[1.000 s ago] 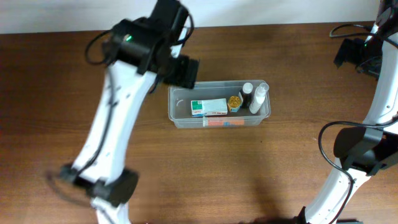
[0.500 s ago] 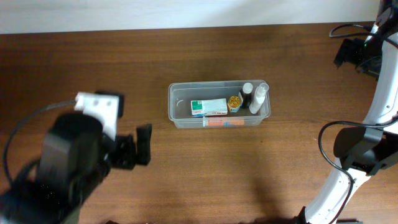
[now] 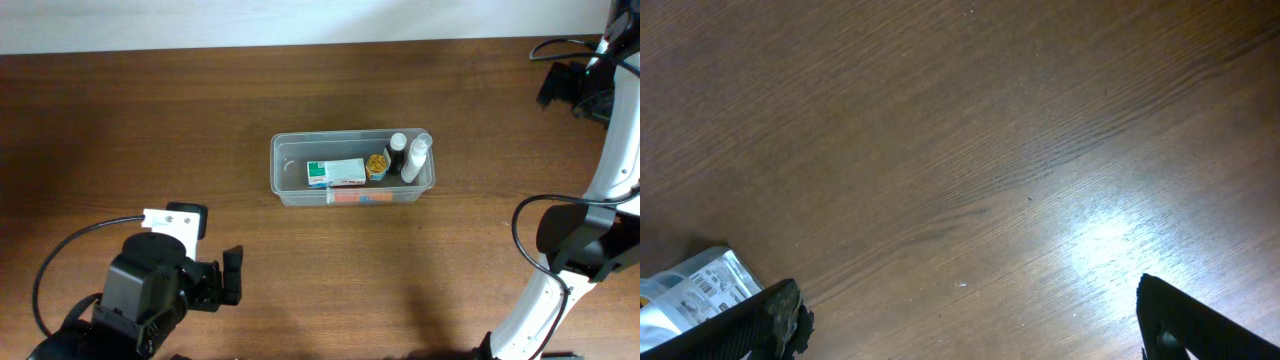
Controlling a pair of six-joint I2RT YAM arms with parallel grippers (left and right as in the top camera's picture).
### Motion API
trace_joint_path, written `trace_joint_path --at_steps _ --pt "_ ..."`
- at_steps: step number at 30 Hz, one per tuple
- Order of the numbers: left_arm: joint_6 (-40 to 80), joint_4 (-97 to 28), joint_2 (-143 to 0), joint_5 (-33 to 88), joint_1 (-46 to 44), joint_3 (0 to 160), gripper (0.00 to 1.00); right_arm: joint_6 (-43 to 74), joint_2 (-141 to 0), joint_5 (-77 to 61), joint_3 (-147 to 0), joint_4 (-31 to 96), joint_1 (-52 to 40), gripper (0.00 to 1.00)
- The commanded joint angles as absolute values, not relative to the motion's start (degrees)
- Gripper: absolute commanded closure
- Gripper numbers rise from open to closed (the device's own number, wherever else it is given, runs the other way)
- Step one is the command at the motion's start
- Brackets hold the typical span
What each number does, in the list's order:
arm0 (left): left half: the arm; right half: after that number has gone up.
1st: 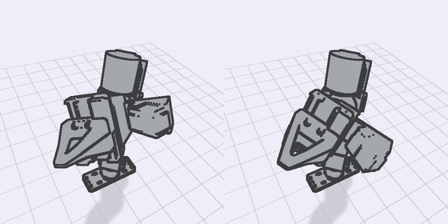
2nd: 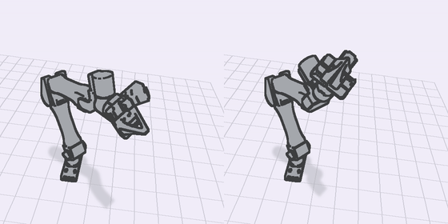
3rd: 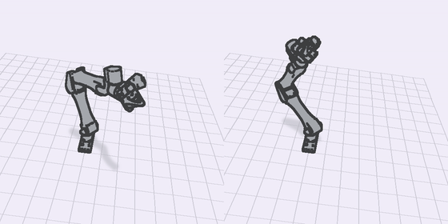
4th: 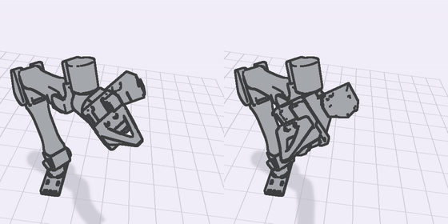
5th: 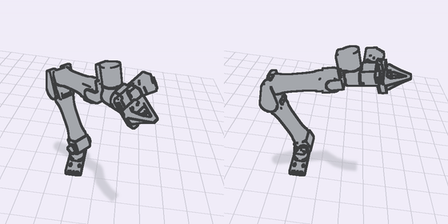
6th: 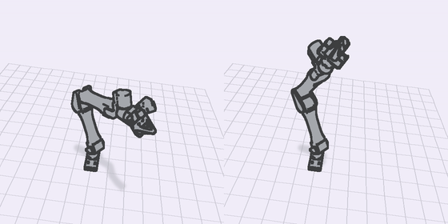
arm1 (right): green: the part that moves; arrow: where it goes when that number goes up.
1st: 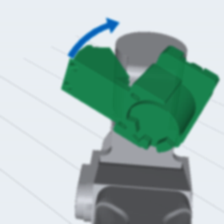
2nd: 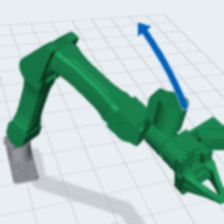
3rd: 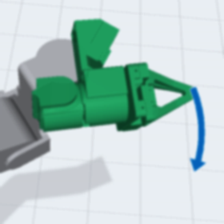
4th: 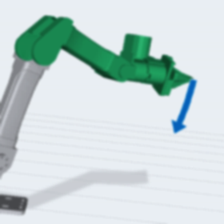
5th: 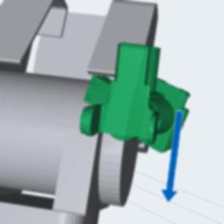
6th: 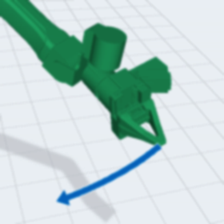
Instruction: Pack container
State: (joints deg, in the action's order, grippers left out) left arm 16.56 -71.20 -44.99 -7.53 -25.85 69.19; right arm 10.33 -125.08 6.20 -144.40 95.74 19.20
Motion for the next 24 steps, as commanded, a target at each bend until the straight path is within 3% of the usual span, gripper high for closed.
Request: trace_joint_path --at_steps 1,10,24 --pt "17.30 -70.61 -44.73 -10.00 -25.71 69.25 0.01 10.57 -123.15 6.72 -144.16 95.57 19.53 0.02" --pt "16.97 -69.36 -45.04 -12.45 -25.71 64.34 0.01 10.57 -123.15 6.72 -144.16 95.57 19.53 0.02" --pt "-7.31 -32.97 -34.89 -8.97 -25.56 33.30 0.01 10.57 -123.15 6.72 -144.16 95.59 19.53 0.02"
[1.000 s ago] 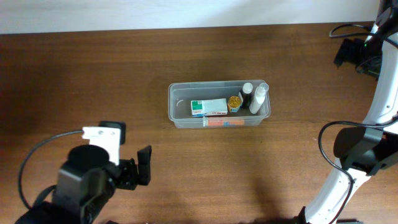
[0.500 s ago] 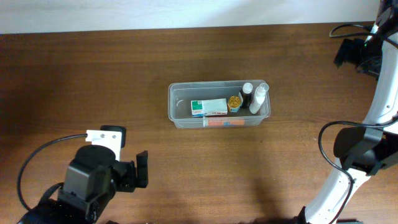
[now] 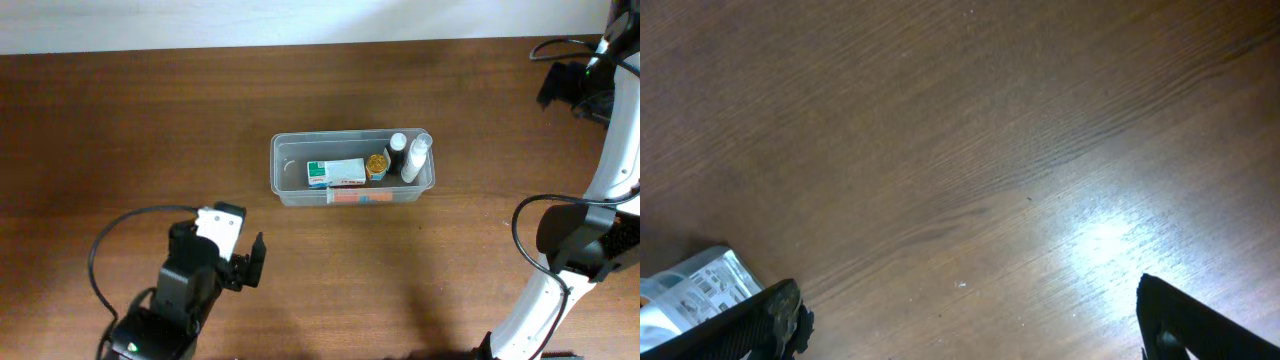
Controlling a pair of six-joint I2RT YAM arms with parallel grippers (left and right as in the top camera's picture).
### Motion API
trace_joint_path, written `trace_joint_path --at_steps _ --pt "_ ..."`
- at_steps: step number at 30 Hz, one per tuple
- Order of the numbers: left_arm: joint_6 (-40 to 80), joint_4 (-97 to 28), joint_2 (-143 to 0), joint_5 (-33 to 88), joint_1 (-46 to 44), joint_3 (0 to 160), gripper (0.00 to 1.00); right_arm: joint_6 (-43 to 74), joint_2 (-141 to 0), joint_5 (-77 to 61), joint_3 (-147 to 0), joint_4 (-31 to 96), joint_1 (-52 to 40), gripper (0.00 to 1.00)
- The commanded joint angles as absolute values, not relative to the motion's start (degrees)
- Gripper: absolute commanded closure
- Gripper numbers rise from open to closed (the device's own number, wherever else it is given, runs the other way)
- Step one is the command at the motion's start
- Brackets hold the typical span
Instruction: Pack container
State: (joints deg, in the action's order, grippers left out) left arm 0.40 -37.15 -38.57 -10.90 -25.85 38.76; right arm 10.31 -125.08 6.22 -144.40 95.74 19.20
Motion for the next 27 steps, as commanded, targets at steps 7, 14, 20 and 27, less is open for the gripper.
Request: trace_joint_path --at_steps 7,14,20,27 --pt "-7.40 -21.19 -26.00 -8.80 -20.12 20.08 0.00 10.57 -123.15 6.72 -144.16 95.57 19.53 0.02" --pt "-7.40 -16.53 -16.60 -8.16 -14.57 12.53 0.01 10.57 -123.15 6.72 -144.16 95.57 19.53 0.02" --pt "-7.40 -14.98 -7.57 -8.16 -10.00 9.65 0.01 10.57 -123.15 6.72 -144.16 95.57 19.53 0.02" --pt "-7.42 -13.58 -0.38 -8.16 -8.03 7.51 0.01 10.59 -123.15 6.72 -144.16 95.57 19.53 0.02"
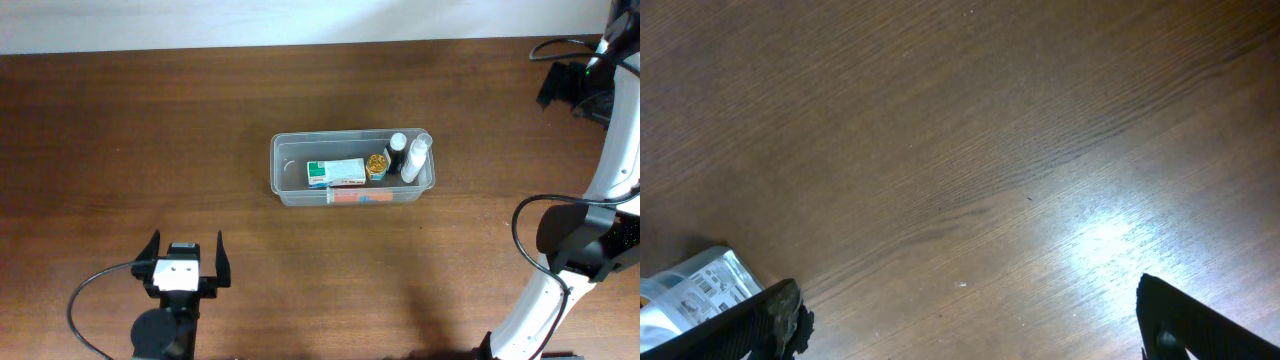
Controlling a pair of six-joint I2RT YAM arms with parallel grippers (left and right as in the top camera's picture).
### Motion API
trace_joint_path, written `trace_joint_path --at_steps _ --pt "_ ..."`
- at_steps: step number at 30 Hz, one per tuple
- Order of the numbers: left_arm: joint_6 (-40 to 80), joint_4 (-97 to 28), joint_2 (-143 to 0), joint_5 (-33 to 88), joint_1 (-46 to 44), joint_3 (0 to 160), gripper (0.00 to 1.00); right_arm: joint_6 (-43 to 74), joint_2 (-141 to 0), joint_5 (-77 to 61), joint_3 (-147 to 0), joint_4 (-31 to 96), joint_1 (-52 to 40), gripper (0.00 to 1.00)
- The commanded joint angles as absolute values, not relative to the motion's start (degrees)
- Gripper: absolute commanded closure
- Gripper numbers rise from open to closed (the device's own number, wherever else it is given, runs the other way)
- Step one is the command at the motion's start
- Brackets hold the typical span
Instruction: Pack container
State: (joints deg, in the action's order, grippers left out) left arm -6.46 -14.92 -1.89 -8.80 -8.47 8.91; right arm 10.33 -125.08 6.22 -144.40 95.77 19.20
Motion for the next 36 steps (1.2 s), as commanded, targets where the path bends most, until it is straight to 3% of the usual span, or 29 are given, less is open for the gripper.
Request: trace_joint_path --at_steps 1,12,19,36 --pt "-7.40 -12.99 -0.36 -8.12 -8.03 7.20 0.01 10.57 -123.15 6.72 -144.16 95.57 19.53 0.02" --pt "-9.15 2.09 -0.30 -7.66 -7.90 0.38 0.01 10.57 -123.15 6.72 -144.16 95.57 19.53 0.02" --pt "-9.13 -3.90 -0.30 -6.68 -5.19 0.51 0.01 10.57 -123.15 6.72 -144.16 95.57 19.53 0.02" --pt "-9.13 -4.36 -0.34 -3.81 -1.43 0.51 0.01 10.57 -123.15 6.72 -144.16 95.59 19.53 0.02"
